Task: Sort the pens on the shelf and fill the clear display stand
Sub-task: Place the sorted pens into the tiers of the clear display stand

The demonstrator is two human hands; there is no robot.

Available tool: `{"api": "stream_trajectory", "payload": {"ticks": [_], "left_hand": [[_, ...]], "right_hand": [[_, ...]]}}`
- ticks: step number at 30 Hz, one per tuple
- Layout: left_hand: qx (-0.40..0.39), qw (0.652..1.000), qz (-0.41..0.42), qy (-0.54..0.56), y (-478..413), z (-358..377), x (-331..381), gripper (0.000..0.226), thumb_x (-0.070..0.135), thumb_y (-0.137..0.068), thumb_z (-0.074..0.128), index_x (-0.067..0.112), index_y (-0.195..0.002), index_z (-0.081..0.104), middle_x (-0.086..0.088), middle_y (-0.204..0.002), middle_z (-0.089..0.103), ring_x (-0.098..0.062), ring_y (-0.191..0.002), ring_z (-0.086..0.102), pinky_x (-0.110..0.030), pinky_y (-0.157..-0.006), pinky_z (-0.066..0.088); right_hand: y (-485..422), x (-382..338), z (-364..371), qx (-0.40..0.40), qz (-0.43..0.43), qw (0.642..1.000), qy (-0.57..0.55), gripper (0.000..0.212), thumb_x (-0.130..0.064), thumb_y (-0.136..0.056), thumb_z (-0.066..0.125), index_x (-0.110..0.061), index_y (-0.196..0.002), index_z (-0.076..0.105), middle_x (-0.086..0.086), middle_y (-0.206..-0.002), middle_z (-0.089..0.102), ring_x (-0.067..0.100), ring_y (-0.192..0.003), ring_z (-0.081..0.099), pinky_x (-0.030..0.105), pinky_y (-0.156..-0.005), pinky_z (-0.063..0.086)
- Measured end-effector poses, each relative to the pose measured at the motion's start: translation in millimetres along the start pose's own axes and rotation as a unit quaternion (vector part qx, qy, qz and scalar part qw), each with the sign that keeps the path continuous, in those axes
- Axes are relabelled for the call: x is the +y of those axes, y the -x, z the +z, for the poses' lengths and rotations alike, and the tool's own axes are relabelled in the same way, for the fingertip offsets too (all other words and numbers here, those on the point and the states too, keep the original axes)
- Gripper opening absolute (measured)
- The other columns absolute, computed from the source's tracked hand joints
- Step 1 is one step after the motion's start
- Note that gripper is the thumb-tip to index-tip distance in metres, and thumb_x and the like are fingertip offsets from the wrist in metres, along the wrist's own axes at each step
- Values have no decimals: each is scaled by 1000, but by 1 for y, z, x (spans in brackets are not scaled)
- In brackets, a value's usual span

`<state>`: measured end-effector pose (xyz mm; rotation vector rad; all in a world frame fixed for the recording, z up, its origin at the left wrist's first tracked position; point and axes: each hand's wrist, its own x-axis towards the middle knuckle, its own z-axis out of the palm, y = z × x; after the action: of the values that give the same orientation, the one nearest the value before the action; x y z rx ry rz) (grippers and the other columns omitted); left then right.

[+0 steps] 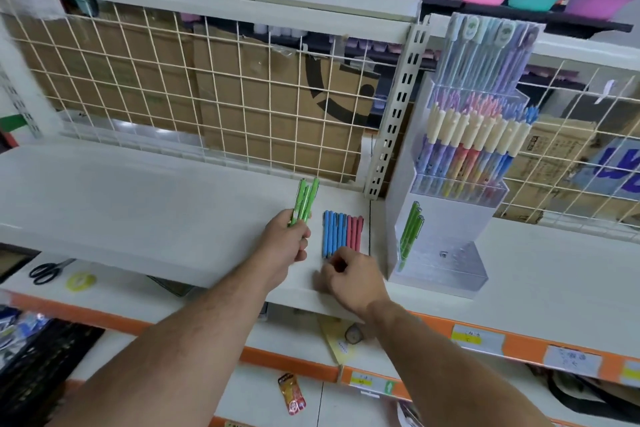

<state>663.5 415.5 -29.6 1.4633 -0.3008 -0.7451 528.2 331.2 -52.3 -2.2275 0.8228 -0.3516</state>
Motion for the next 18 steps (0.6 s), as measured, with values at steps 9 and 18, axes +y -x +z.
{"api": "stream_trajectory", "payload": {"ticks": [9,18], "left_hand": [[-7,998,-23,62,53,44,-11,23,3,-100,50,14,-103,69,-5,-83,62,-15,-71,53,-27,-58,45],[-70,993,17,92,88,92,-21,24,1,-100,50,9,-109,70,-9,-83,62,-15,-66,52,-26,-54,40]], "right_hand": [[19,5,-46,22,-7,987,-156,20,-28,-92,61,-25,-73,66,-5,-69,67,21,-67,65,35,-65,54],[29,15,-92,49,-80,979,-179,9,-26,-91,68,-20,-86,72,-6,-72,70,8,-71,65,23,-69,51]]}}
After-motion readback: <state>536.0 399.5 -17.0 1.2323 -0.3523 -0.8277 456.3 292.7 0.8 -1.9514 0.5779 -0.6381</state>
